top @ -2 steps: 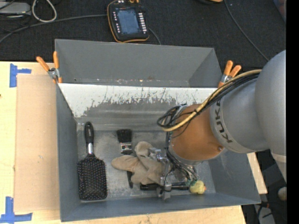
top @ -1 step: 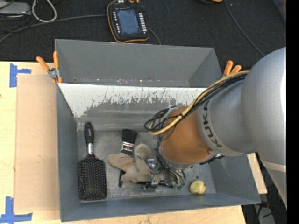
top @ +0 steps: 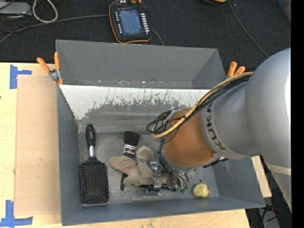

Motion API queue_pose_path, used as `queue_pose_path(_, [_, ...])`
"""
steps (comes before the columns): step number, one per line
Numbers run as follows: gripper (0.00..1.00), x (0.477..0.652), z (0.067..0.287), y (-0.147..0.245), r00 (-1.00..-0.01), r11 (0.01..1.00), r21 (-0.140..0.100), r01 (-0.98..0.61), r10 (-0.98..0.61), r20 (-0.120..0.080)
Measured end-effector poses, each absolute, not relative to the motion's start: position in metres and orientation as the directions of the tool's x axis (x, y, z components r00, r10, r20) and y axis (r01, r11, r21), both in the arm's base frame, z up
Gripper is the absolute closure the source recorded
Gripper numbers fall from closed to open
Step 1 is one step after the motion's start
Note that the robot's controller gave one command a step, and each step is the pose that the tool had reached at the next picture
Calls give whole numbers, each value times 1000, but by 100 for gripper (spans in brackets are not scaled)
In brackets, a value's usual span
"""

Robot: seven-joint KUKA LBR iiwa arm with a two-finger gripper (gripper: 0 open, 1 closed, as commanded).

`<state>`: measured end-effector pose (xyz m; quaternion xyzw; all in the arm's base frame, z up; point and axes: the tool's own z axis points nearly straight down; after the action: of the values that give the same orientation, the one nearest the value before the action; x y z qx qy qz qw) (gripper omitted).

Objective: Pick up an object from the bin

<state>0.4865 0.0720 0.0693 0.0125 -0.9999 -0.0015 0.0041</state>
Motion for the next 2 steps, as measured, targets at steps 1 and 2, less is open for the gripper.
queue_pose_path(1, [100, 485, 83, 72, -1000, 1000, 3, -26, -26, 14])
queue_pose_path(2, [100, 485, 97, 72, -1000, 1000, 3, -28, -28, 13])
